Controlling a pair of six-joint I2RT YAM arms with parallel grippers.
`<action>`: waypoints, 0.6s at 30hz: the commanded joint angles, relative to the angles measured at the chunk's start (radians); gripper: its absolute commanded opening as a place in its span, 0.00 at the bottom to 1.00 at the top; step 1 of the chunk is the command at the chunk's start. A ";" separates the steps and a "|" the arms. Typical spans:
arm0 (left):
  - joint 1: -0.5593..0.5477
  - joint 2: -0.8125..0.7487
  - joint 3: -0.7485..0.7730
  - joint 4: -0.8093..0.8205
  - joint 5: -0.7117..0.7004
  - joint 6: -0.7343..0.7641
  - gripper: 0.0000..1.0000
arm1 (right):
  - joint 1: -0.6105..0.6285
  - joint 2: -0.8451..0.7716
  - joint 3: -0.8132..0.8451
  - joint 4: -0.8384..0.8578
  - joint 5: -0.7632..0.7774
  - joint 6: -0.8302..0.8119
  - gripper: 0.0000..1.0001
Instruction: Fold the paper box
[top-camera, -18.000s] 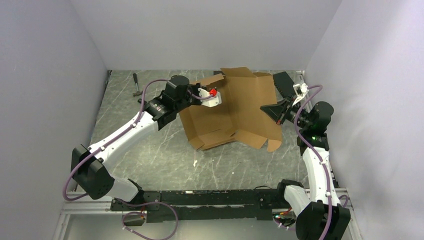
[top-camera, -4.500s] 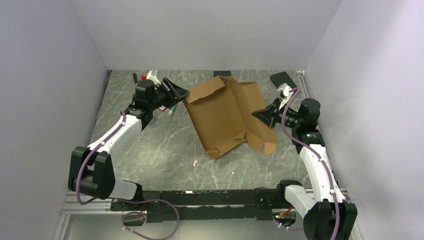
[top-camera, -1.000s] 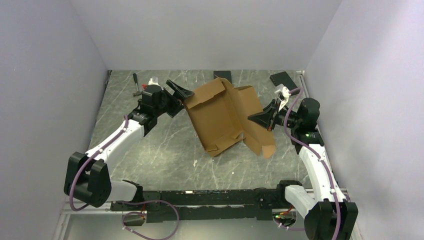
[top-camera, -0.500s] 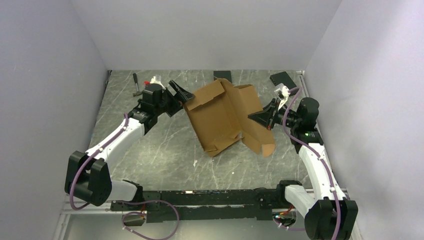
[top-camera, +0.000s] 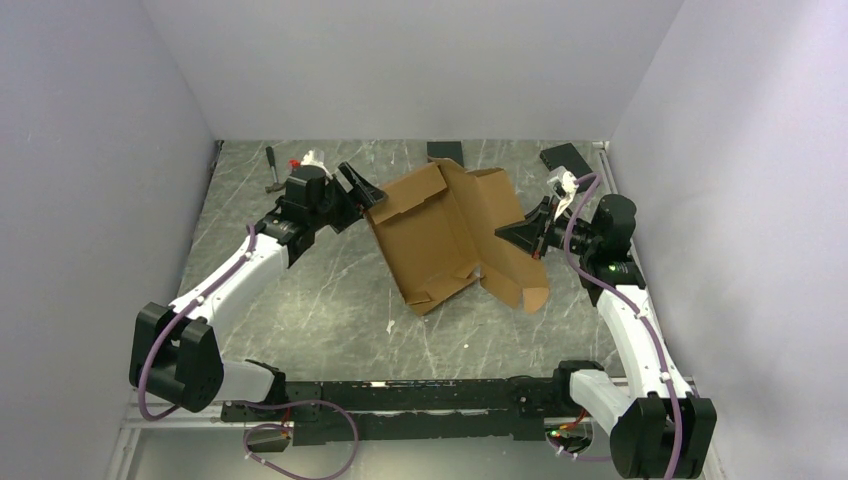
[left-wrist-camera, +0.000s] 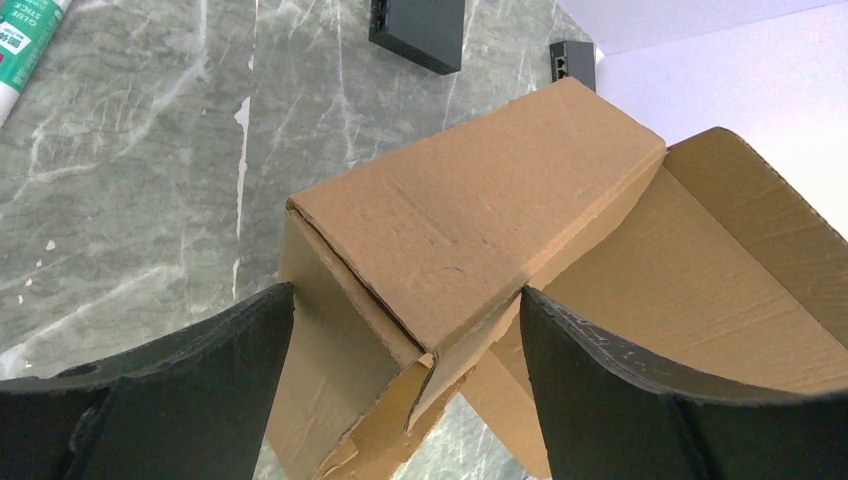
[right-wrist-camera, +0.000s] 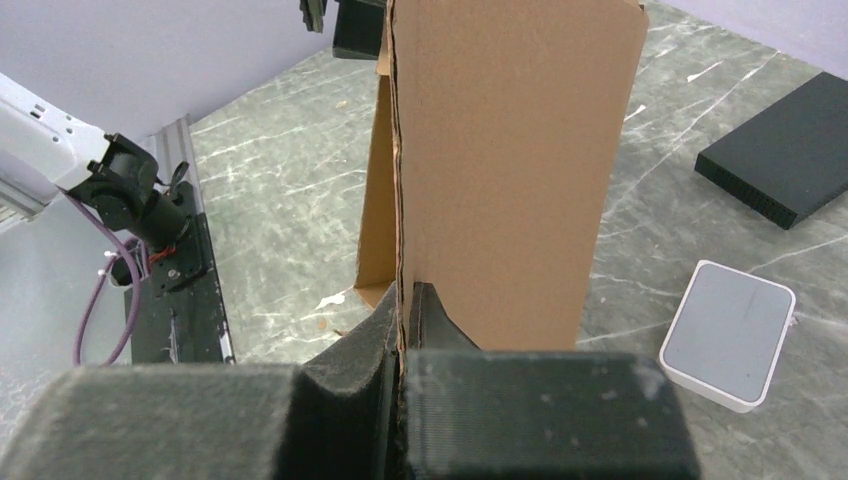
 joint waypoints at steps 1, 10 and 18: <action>0.000 0.009 0.044 -0.011 -0.033 0.040 0.87 | 0.008 -0.002 0.009 0.032 -0.023 -0.022 0.00; -0.001 0.013 0.042 -0.020 -0.052 0.089 0.81 | 0.011 0.001 0.001 0.041 0.003 -0.011 0.00; -0.013 0.021 0.061 -0.051 -0.081 0.127 0.81 | 0.011 0.005 -0.002 0.044 0.017 -0.008 0.00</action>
